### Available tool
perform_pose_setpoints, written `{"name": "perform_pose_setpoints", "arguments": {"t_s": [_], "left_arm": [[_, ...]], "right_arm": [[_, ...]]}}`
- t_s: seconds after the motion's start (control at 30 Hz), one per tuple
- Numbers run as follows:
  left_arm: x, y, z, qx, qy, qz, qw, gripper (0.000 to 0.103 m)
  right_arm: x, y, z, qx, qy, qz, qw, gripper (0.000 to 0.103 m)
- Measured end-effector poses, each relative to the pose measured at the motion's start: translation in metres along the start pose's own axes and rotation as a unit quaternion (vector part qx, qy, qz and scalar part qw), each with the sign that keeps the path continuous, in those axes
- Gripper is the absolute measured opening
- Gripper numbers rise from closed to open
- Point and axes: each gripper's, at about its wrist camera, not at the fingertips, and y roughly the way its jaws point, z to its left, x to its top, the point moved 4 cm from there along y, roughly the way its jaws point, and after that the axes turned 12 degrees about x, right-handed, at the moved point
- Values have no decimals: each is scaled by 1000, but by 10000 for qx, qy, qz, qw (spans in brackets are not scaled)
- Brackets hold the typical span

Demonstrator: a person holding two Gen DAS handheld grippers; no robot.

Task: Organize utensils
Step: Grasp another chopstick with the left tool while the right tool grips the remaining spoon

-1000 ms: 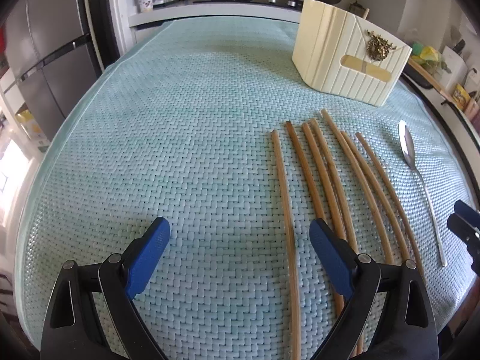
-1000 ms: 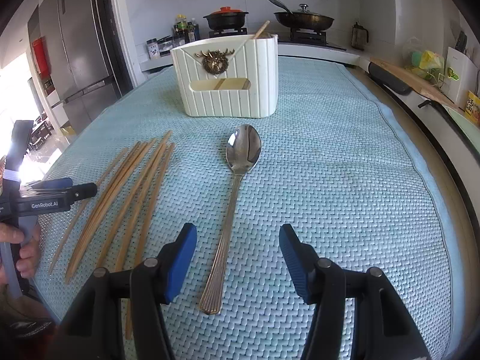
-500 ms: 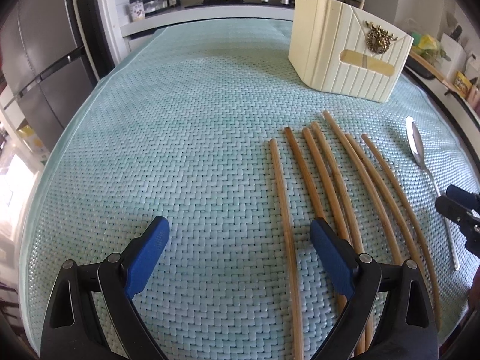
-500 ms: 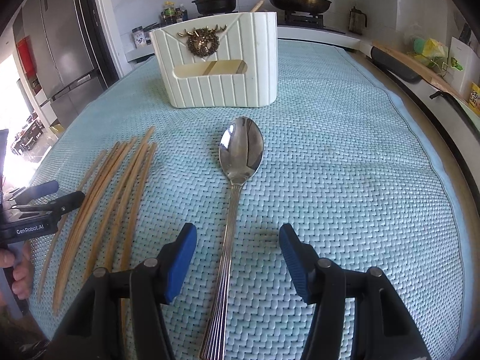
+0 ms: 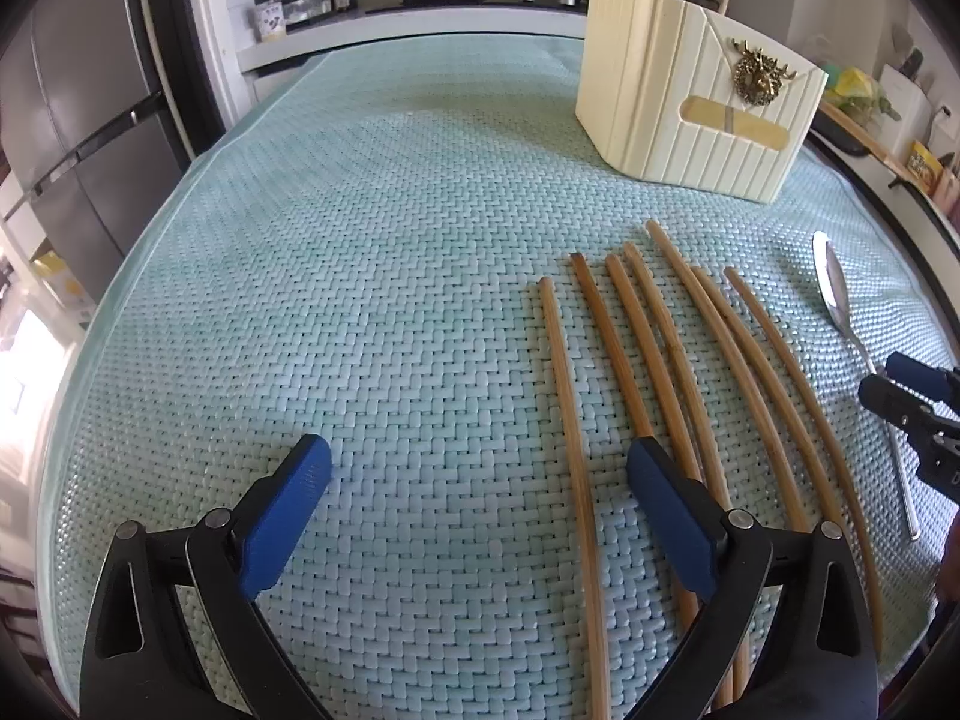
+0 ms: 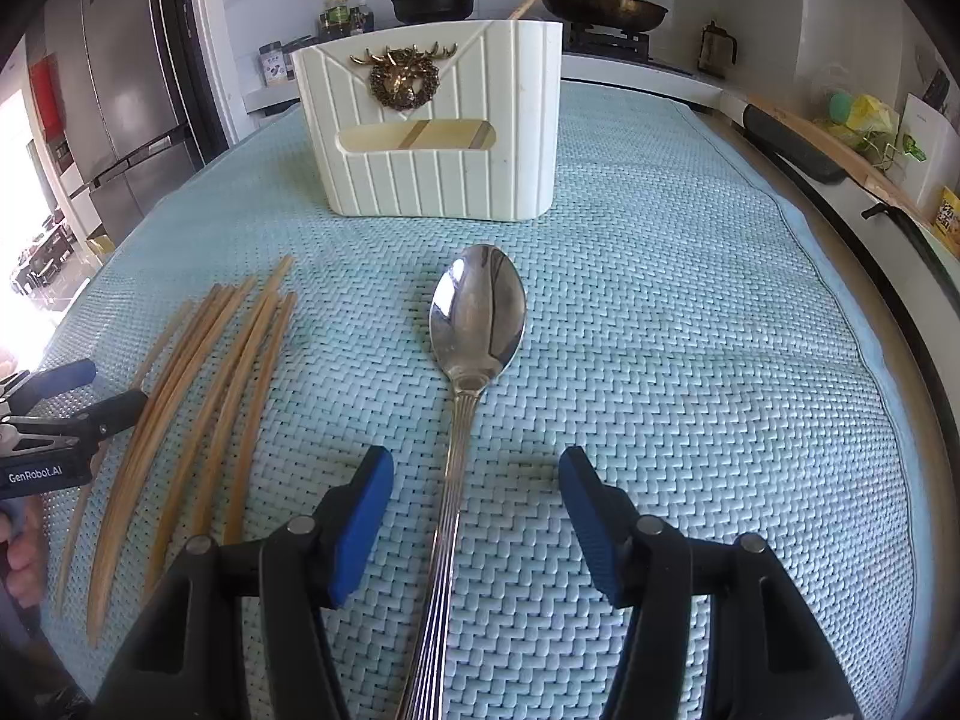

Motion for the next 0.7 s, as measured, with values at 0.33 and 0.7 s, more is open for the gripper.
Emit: {"name": "perform_pose_setpoints", "arguments": {"t_s": [0.33,0.7], "left_arm": [[16,14,4,-27,41,21,10000,102],[35,19,-10,-156,255,209,9993,72]], "right_arm": [[19,13,-8,-12,18,-5,10000,67],[62,50,-2,-161,-131,249,9995,62]]}}
